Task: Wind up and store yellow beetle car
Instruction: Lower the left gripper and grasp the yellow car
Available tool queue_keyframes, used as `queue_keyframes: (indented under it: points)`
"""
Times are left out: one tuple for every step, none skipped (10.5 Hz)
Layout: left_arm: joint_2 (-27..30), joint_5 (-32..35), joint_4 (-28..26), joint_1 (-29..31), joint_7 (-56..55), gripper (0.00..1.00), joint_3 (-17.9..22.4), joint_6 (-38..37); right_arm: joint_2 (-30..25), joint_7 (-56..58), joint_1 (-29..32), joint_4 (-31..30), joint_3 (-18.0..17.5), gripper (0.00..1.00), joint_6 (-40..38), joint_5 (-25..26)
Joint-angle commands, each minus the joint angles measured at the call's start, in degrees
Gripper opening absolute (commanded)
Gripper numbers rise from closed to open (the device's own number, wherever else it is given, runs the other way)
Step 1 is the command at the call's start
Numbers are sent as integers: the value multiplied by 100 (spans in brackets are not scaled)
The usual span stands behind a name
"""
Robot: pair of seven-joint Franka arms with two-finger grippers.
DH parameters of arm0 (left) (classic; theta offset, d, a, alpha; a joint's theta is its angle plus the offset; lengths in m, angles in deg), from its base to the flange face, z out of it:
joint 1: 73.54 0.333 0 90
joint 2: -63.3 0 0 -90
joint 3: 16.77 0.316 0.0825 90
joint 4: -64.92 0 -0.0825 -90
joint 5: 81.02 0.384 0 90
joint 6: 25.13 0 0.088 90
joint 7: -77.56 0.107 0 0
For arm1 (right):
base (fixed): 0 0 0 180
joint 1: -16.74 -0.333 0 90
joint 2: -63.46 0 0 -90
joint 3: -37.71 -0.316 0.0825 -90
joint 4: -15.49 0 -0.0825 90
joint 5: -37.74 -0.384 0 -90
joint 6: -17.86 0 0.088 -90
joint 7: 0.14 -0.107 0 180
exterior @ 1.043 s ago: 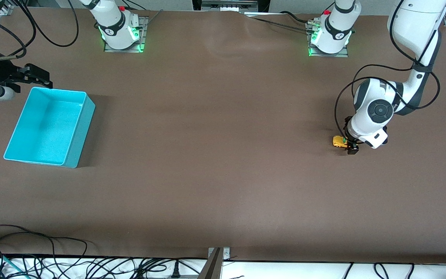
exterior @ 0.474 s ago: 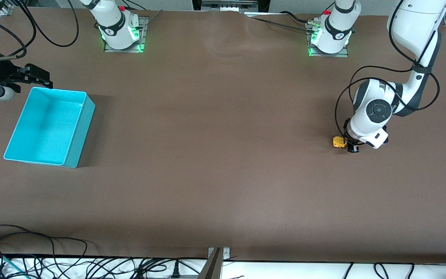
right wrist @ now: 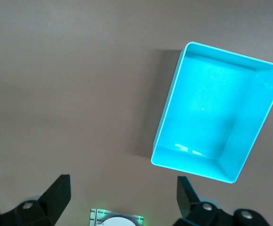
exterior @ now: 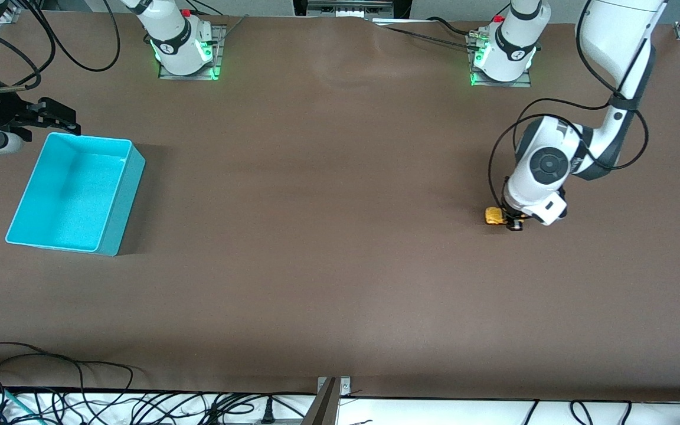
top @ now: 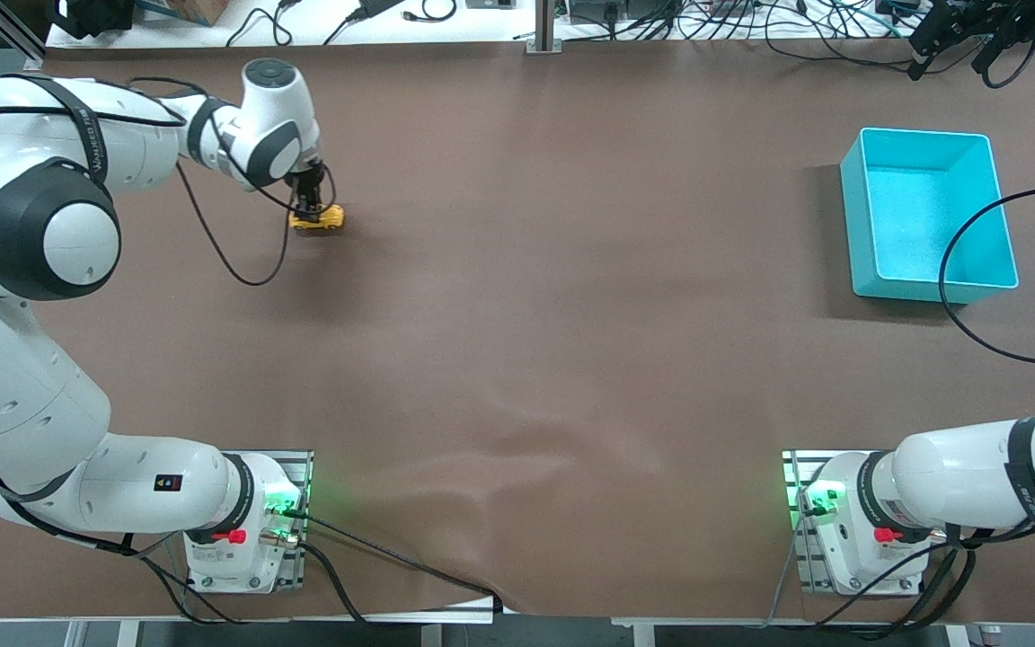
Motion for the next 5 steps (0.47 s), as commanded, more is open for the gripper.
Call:
queue_keyframes:
  points:
    - [71,188,-20,-32,-317,0,-481,-183,-4,-50,2,44,-22,100,-52,48]
    - [-16,188,-29,-58,-379,0,-613,-183,-4,-50,2,44,-22,100,-52,48]
    - [-113,188,-46,-93,-458,0,-658,-183,-4,-50,2,44,-22,100,-52,48]
    - [-218,214,-55,-111,-563,0,-659,-183,-4,-50,2,44,-22,100,-52,48]
    - [-263,310,-47,-111,-538,0,-650,-183,-4,-50,2,44,-22,100,-52,48]
